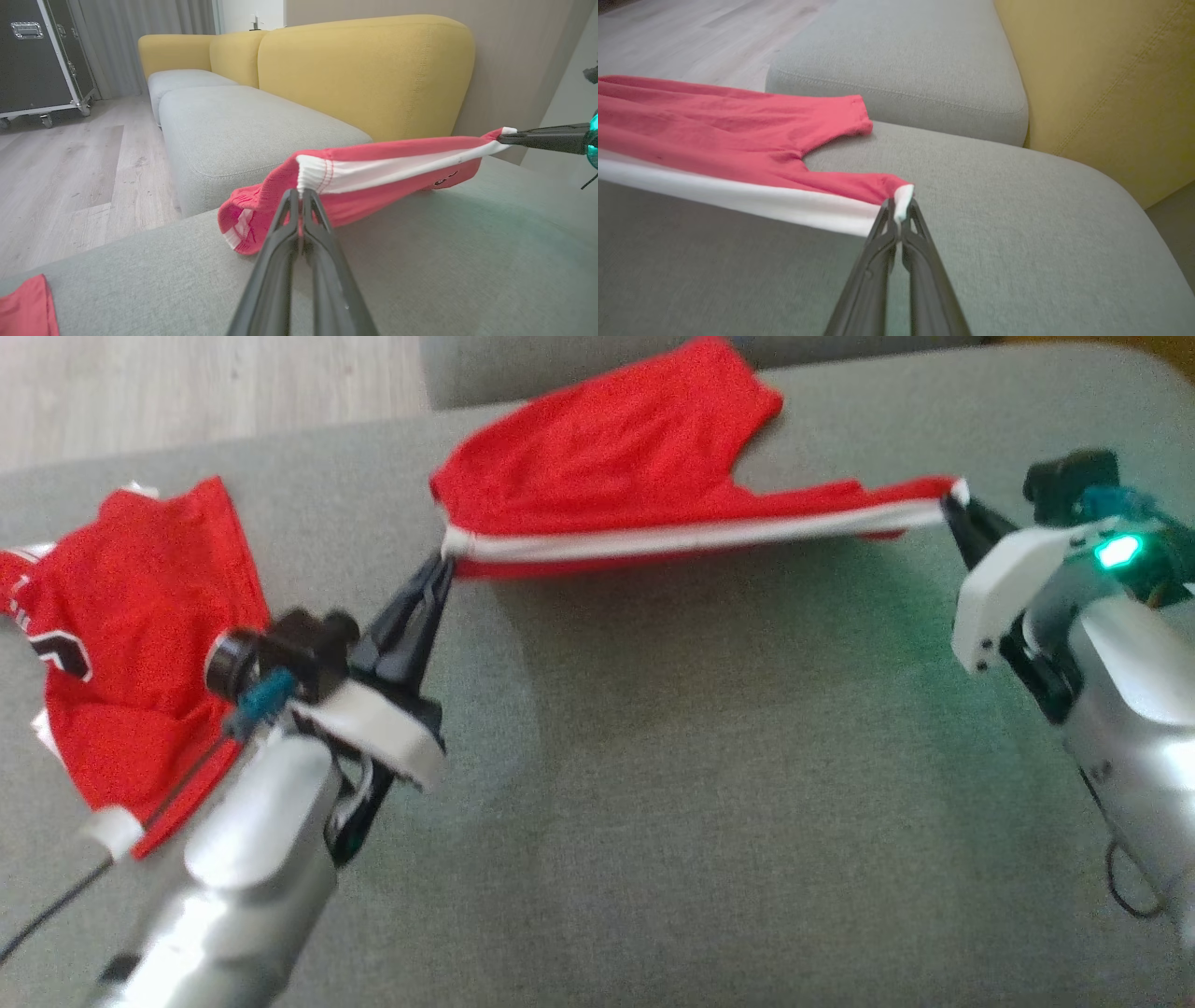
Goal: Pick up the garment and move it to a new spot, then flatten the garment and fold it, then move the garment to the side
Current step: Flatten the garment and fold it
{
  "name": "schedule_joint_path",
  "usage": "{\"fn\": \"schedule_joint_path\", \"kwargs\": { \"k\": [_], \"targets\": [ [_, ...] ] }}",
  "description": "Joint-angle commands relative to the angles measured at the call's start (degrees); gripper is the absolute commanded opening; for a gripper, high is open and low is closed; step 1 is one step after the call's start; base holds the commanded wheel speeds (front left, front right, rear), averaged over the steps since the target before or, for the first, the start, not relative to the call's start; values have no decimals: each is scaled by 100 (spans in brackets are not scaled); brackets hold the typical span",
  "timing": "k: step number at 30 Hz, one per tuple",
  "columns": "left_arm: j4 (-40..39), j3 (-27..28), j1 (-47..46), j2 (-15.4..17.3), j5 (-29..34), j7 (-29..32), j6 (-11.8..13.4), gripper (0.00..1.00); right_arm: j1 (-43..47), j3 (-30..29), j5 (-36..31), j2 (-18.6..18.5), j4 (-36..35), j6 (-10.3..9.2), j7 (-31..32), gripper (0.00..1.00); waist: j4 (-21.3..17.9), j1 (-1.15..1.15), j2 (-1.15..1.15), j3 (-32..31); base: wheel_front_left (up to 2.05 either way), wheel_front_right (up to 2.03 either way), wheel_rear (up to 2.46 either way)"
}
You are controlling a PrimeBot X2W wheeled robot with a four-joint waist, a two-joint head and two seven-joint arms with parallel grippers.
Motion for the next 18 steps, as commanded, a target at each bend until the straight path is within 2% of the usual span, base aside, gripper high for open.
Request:
{"fn": "schedule_joint_path", "kwargs": {
  "k": [1, 11, 18],
  "targets": [
    [-194, 204, -26, 301, -33, -54, 15, 0, 83, 198, 221, -288, -257, -4, 139, 0, -1, 2, 0, -230, 0, 0, 0],
    [-598, -61, 881, 349, 100, -54, 93, 0, 959, 1515, 1639, -1356, -1515, -4, 1321, 0, -105, 2, 0, -856, 0, 0, 0],
    [-980, -195, 1356, 398, 62, 15, 203, 0, 1353, 1925, 2355, -1941, -2252, -4, 1835, 0, -173, 2, 0, -1153, 0, 0, 0]
  ]
}}
